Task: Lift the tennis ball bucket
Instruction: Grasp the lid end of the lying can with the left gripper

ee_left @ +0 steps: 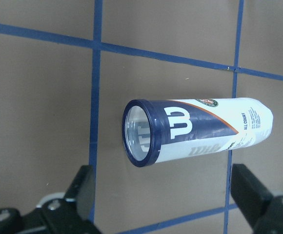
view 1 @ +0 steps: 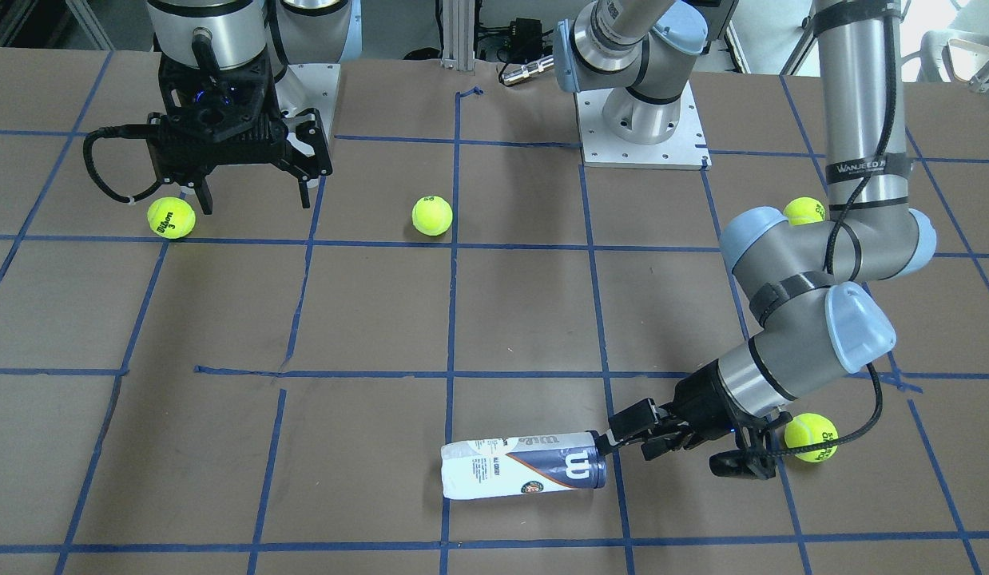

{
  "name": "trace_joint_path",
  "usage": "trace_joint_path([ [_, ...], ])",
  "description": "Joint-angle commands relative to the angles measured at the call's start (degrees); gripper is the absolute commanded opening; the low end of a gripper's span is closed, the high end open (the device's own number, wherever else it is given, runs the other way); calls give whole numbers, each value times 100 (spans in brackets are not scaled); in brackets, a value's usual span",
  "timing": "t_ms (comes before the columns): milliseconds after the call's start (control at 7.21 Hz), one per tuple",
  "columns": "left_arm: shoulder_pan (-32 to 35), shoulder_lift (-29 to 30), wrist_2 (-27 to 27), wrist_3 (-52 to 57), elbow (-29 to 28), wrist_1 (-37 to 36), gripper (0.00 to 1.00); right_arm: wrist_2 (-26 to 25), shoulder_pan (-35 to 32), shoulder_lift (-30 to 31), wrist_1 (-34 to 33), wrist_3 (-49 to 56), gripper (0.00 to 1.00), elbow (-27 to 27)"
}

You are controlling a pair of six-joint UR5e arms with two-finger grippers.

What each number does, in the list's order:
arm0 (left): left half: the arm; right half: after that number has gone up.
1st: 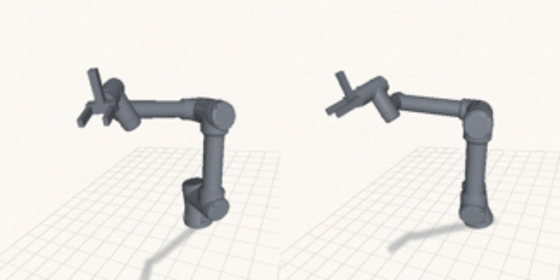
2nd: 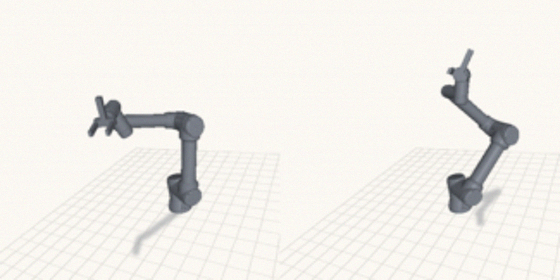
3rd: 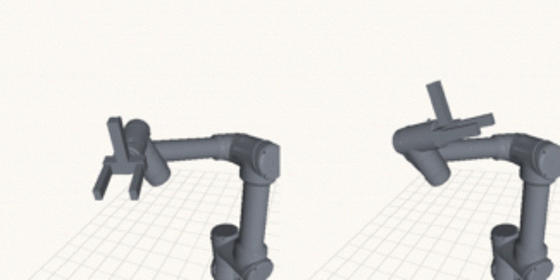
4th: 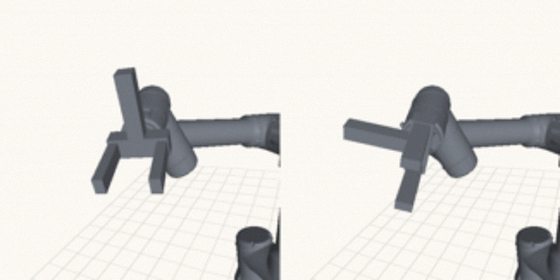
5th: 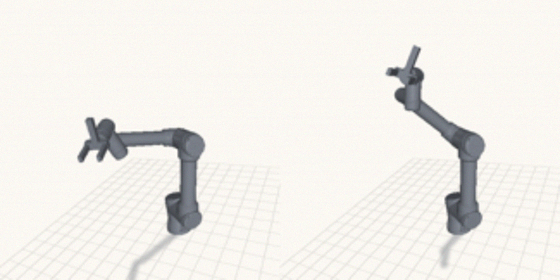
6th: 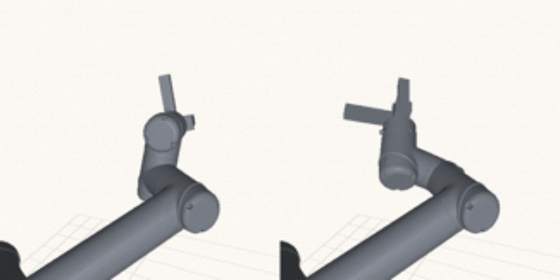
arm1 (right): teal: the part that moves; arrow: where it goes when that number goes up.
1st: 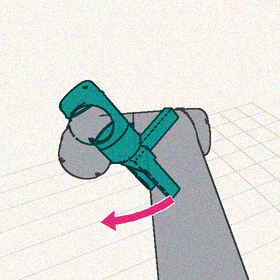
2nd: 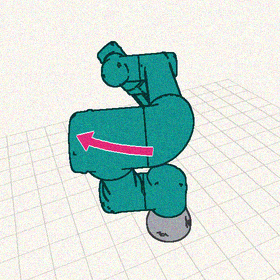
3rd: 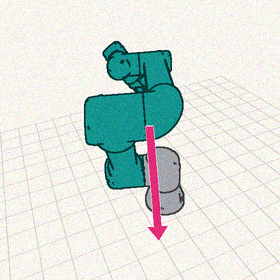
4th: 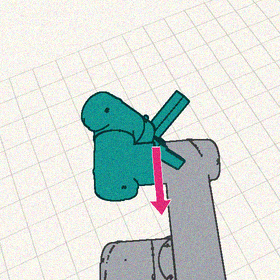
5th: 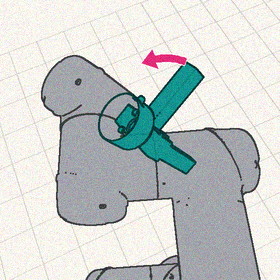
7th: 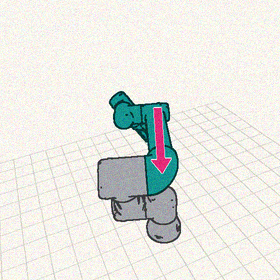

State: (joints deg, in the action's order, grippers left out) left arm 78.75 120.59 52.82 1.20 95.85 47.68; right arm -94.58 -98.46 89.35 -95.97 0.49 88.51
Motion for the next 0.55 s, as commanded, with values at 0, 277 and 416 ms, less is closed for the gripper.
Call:
trace_joint_path([
  [0,0,288,-499,-127,-41,-39,100,318,63,-75,-53,-621,100,-245],
  [277,26,403,-849,-251,-14,-31,100,448,397,-102,51,-647,100,-387],
  [416,26,447,-974,-251,-5,-39,100,457,398,-93,0,-682,100,-352],
])
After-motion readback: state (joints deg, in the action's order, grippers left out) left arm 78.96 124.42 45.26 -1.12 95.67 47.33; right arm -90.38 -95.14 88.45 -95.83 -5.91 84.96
